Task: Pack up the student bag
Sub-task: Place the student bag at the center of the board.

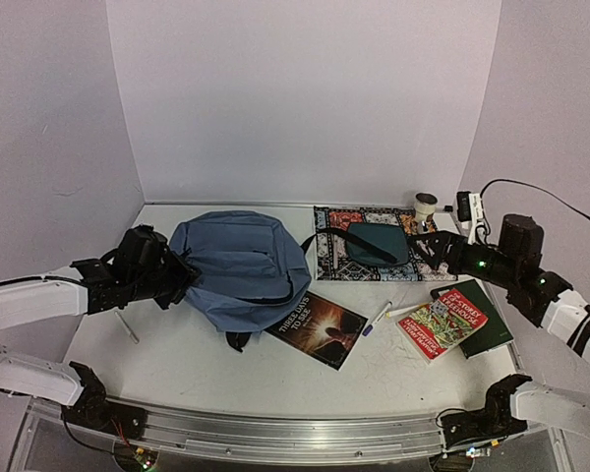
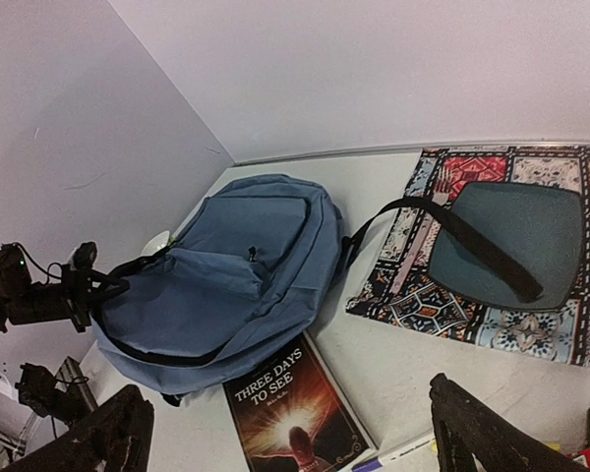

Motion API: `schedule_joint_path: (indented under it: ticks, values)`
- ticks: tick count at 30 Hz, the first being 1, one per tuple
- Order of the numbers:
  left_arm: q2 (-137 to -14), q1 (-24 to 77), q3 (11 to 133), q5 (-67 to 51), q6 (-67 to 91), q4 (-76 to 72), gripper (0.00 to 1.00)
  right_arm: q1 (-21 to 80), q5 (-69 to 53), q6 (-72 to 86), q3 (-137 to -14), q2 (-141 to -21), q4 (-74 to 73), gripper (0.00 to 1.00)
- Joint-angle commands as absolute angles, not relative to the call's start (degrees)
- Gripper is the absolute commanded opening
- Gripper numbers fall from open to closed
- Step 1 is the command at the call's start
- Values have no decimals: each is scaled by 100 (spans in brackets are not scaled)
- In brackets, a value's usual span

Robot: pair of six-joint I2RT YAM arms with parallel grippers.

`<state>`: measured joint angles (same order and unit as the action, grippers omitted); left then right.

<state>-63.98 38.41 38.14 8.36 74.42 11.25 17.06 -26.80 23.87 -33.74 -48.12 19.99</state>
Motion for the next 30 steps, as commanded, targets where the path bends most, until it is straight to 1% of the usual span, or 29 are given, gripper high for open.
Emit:
schedule_joint_path:
  ticks: [1, 5, 13, 15, 18, 20, 25, 30]
  values:
    - [-6557, 4211, 4109, 969, 7640, 758, 38, 2061, -2717, 2973, -3349, -5097, 2619, 98]
    - [-6671, 4482, 4105, 948, 7747, 758, 42, 2369, -2462, 3257, -3355, -5395, 2677, 98]
    - [-6974, 4735, 4285, 457, 7405, 765, 60, 2981, -2211, 3668, -3490, -6246, 2710, 98]
    - [-7059, 4770, 4318, 206, 7198, 828, 65, 3124, -2157, 3722, -3574, -6467, 2693, 98]
    - [-7010, 4790, 4318, 87, 6937, 1097, 76, 3335, -2052, 3827, -3666, -6733, 2645, 98]
    - [-6846, 4790, 4369, 249, 6734, 1484, 80, 3488, -1967, 3887, -3711, -6905, 2621, 98]
    - [-6310, 4782, 4587, 1034, 6164, 2611, 88, 3885, -1644, 4059, -3886, -7267, 2498, 98]
    - [-6011, 4770, 4727, 1605, 5503, 3163, 91, 4227, -1245, 4308, -4150, -7541, 2439, 98]
